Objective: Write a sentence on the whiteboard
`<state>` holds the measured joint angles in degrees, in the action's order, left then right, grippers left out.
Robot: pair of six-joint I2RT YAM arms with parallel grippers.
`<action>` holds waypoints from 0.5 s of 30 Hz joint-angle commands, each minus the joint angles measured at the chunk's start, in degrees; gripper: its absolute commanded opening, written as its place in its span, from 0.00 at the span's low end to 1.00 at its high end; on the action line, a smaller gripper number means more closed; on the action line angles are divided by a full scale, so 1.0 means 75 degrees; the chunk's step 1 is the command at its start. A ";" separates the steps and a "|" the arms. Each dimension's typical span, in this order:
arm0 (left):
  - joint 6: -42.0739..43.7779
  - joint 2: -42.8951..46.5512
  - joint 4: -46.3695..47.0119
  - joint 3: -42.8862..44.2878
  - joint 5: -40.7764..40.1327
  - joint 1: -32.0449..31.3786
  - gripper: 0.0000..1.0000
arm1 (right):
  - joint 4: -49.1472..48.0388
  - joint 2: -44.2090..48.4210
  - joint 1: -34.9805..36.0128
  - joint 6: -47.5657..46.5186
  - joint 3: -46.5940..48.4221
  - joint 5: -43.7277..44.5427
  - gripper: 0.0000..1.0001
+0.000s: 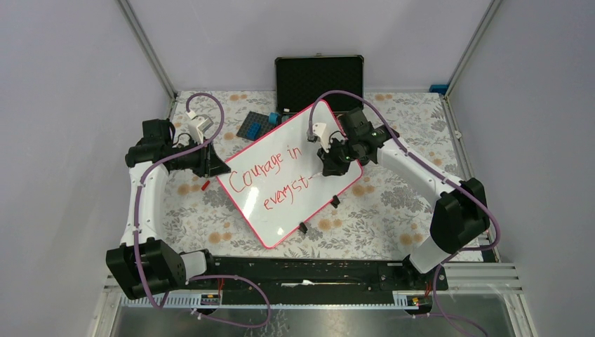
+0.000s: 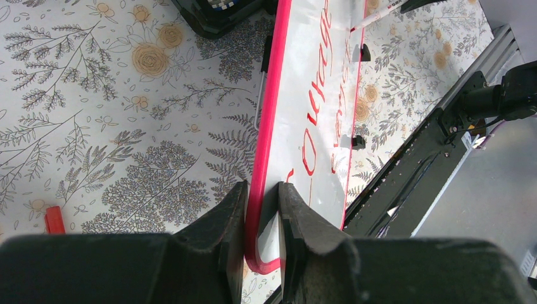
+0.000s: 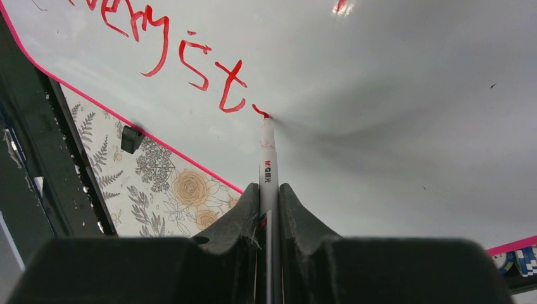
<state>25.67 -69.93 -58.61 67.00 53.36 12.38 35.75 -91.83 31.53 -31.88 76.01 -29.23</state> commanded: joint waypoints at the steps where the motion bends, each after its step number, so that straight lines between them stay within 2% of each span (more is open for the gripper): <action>1: 0.0314 -0.0116 0.0187 -0.0109 -0.0230 -0.0043 0.02 | -0.0149 -0.0001 -0.0135 -0.0225 0.0379 0.0459 0.00; 15: 0.0327 -0.0191 0.0194 -0.0095 -0.0232 -0.0045 0.02 | -0.0136 -0.0159 -0.0168 -0.0082 0.0672 0.0115 0.00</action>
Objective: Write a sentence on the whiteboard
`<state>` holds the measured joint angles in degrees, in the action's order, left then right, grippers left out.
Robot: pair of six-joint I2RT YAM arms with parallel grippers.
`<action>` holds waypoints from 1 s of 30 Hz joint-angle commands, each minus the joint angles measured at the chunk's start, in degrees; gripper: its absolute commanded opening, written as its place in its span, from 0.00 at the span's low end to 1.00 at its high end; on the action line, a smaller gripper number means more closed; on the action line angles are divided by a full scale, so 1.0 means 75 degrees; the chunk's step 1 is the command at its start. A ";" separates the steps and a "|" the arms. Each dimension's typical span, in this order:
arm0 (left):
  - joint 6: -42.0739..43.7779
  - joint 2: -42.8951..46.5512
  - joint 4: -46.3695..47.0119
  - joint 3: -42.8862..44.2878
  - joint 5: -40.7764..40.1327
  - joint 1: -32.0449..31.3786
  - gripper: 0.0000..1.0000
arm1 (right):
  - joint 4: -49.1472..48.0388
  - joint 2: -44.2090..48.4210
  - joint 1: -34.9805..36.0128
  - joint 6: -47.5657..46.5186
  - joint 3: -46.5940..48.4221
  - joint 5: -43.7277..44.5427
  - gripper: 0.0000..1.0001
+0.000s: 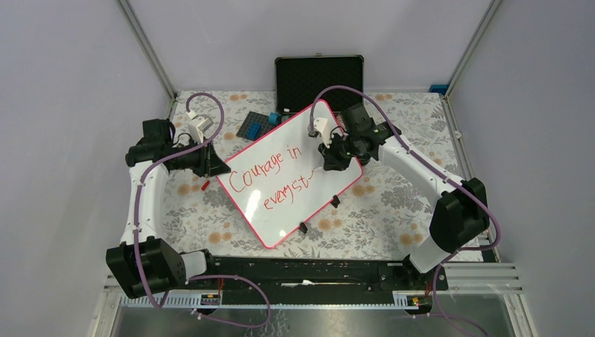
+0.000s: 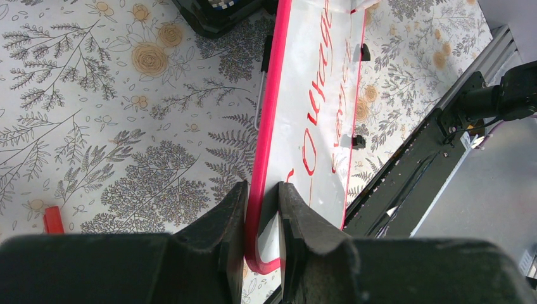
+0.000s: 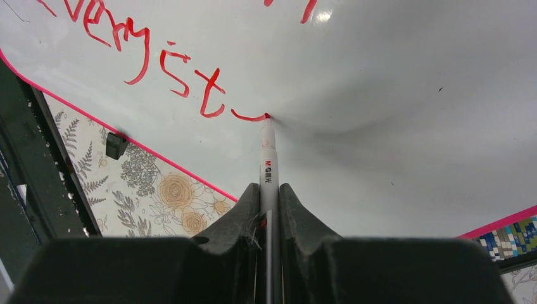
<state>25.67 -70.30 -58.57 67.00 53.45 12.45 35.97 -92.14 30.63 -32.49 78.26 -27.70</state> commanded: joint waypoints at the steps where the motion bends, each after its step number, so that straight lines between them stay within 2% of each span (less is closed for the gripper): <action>1: 0.0327 -0.0148 0.0181 -0.0094 -0.0234 -0.0054 0.02 | -0.0144 -0.0140 -0.0032 0.0011 0.0406 -0.0132 0.00; 30: 0.0338 -0.0107 0.0184 -0.0101 -0.0235 -0.0055 0.02 | -0.0132 0.0190 0.0391 -0.0118 -0.0524 -0.0017 0.00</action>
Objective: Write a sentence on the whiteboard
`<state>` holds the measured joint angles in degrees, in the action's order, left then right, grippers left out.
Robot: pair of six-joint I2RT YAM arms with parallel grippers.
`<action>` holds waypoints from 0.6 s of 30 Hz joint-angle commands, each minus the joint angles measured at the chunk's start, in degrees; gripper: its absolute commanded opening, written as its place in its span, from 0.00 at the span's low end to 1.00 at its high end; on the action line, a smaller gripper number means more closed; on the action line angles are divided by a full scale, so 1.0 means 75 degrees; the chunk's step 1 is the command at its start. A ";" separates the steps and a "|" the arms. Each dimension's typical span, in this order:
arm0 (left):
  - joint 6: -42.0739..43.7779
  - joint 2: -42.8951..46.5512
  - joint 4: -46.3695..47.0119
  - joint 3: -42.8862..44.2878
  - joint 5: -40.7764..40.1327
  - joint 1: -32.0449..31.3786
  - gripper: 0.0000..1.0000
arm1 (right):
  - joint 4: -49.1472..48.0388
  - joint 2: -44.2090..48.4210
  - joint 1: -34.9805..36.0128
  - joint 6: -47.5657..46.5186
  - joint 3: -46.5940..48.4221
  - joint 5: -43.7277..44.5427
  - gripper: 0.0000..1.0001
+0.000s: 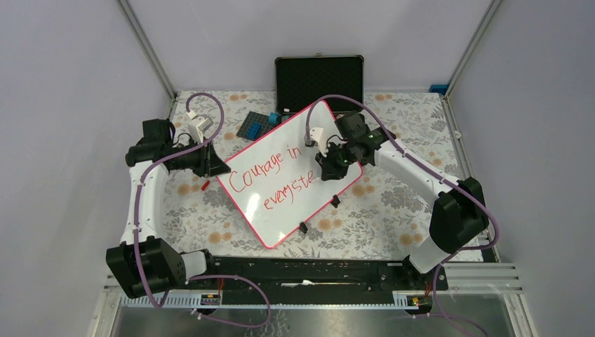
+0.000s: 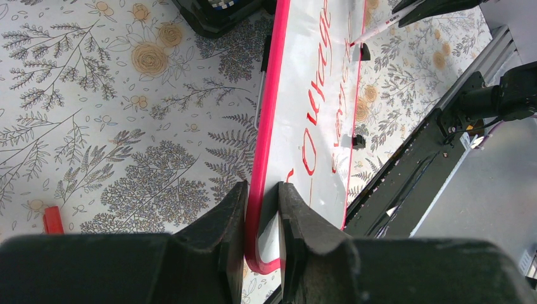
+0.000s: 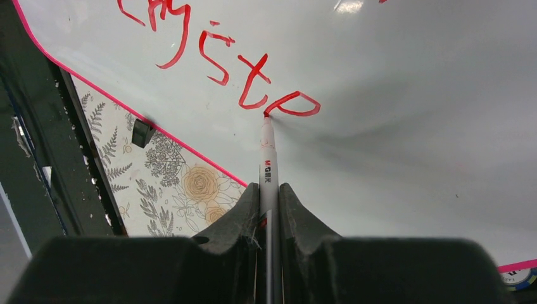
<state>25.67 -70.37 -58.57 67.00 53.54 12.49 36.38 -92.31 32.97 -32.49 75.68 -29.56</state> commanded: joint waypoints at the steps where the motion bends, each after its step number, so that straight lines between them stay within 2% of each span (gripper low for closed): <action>1: 0.0339 -0.0108 0.0180 -0.0091 -0.0248 -0.0062 0.02 | -0.0213 0.0239 0.0076 -0.0131 -0.0197 0.0279 0.00; 18: 0.0327 -0.0133 0.0184 -0.0074 -0.0224 -0.0067 0.02 | -0.0092 0.0295 -0.0345 -0.0283 0.0166 0.0370 0.00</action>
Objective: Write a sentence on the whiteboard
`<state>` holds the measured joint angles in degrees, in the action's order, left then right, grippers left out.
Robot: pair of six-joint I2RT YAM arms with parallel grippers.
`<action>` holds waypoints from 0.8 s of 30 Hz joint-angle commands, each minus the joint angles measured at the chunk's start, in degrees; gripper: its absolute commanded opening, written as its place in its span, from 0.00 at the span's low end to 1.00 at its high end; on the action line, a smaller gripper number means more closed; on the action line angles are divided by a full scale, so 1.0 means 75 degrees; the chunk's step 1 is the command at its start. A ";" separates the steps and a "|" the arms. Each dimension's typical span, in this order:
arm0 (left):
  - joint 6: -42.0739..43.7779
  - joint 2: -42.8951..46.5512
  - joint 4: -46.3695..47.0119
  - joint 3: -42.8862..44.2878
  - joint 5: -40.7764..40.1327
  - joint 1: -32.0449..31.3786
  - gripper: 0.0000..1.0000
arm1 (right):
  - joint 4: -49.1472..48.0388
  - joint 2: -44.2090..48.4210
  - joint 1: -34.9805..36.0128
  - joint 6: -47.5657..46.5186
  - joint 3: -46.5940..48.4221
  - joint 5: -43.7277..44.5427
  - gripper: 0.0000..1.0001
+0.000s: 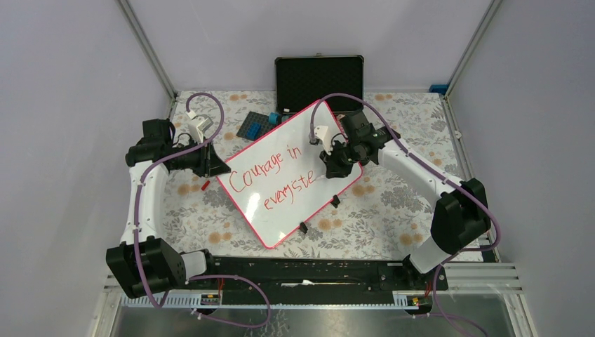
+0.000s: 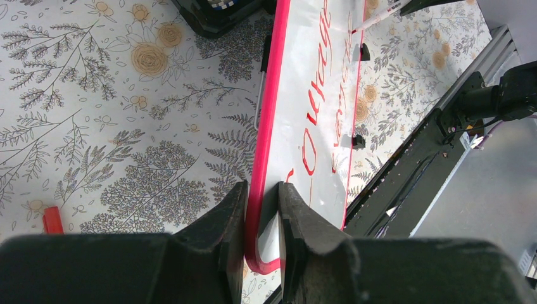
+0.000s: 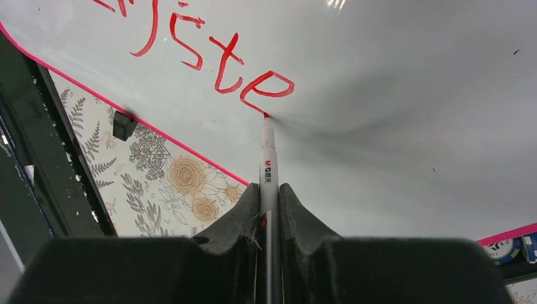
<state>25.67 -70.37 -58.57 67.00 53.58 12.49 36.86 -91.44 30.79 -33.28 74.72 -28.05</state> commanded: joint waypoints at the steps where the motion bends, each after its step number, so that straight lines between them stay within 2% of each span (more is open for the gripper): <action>1: 0.0321 -0.0133 0.0176 -0.0082 -0.0224 -0.0061 0.02 | -0.0151 0.0202 -0.0045 -0.0164 0.0327 0.0127 0.00; 24: 0.0326 -0.0122 0.0183 -0.0087 -0.0265 -0.0063 0.02 | -0.0165 -0.0092 -0.0239 -0.0131 0.0819 -0.0127 0.00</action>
<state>25.67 -70.37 -58.59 67.00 53.67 12.49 36.51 -91.55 29.12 -33.39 78.63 -28.12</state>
